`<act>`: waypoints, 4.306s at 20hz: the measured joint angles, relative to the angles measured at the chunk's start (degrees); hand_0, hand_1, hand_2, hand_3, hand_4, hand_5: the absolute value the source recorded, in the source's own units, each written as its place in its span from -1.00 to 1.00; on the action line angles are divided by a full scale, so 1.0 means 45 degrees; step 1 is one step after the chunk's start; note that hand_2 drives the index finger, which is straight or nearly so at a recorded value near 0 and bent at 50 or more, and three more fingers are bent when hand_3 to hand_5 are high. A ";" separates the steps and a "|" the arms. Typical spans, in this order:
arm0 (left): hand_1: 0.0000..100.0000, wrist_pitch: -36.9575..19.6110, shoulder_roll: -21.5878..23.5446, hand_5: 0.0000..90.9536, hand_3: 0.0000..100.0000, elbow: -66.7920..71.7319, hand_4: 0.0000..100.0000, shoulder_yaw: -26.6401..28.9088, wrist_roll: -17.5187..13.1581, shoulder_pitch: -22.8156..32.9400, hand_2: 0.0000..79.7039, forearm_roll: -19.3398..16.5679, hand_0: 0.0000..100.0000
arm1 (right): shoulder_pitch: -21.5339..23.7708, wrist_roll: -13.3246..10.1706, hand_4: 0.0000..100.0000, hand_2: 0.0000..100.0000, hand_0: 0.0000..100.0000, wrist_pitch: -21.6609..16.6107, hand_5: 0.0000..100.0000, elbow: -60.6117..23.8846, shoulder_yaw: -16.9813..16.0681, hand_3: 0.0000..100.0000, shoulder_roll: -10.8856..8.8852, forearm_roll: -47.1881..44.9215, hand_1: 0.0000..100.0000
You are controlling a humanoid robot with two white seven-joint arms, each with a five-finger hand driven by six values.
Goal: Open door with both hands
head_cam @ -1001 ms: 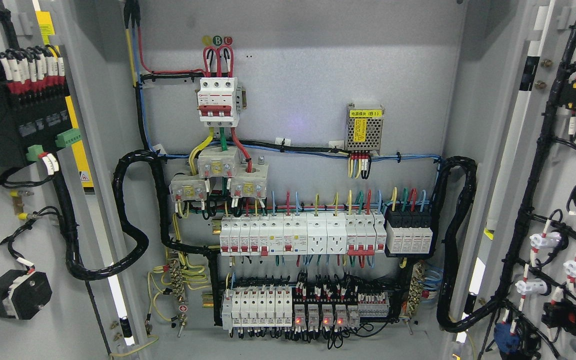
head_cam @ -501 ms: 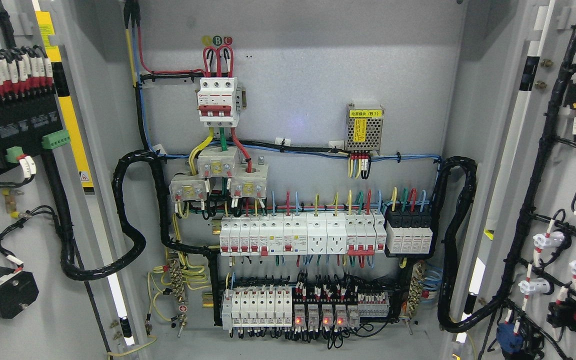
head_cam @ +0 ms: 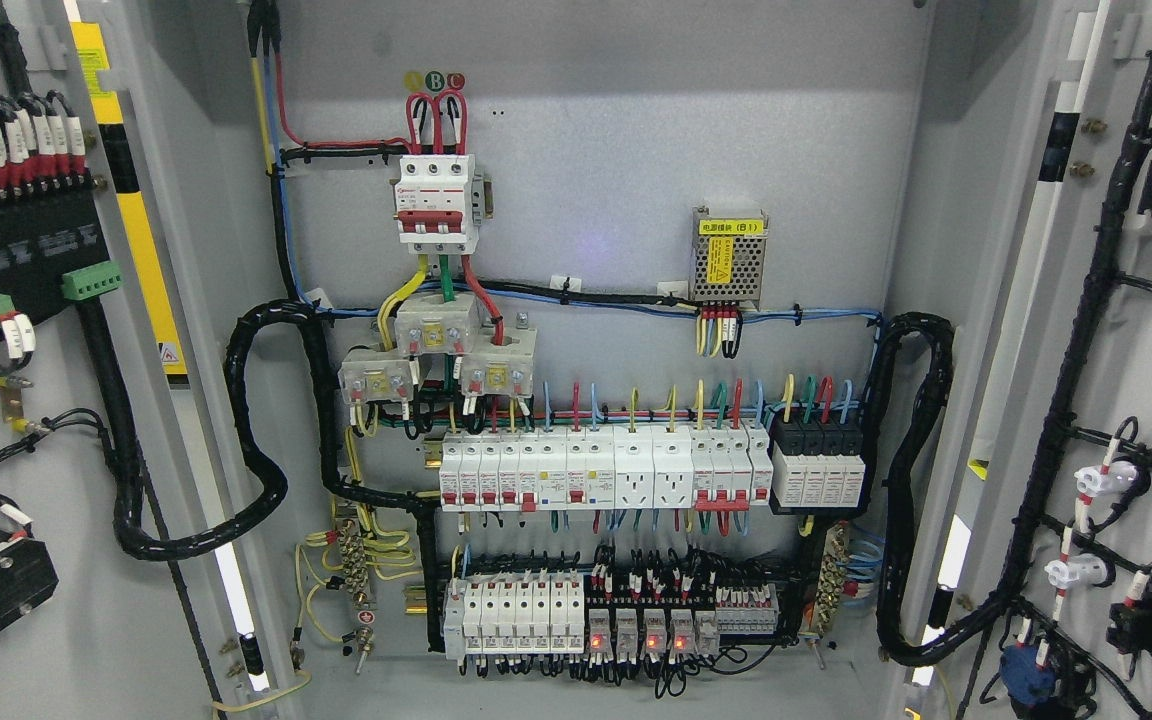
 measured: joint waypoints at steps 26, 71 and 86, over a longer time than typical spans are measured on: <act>0.11 0.0319 0.1559 -1.00 -1.00 0.2460 -1.00 0.0450 0.0003 -0.1444 -1.00 0.0731 -0.76 | -0.0060 0.0006 -1.00 -0.92 -1.00 -0.0091 -1.00 0.0511 -0.0551 -1.00 -0.0594 -0.0075 0.00; 0.11 0.0302 -0.1709 -1.00 -1.00 0.7635 -1.00 -0.7039 0.5174 -0.0280 -1.00 -0.3758 -0.76 | 0.0182 0.0118 -1.00 -0.92 -1.00 -0.0320 -1.00 0.8657 0.6820 -1.00 0.0070 0.5582 0.00; 0.11 0.1768 -0.2924 -1.00 -1.00 1.5648 -1.00 -0.8342 0.7066 -0.1495 -1.00 -0.5129 -0.76 | -0.2327 -0.1773 -1.00 -0.92 -1.00 0.2166 -1.00 1.8252 0.6923 -1.00 0.1625 0.6690 0.00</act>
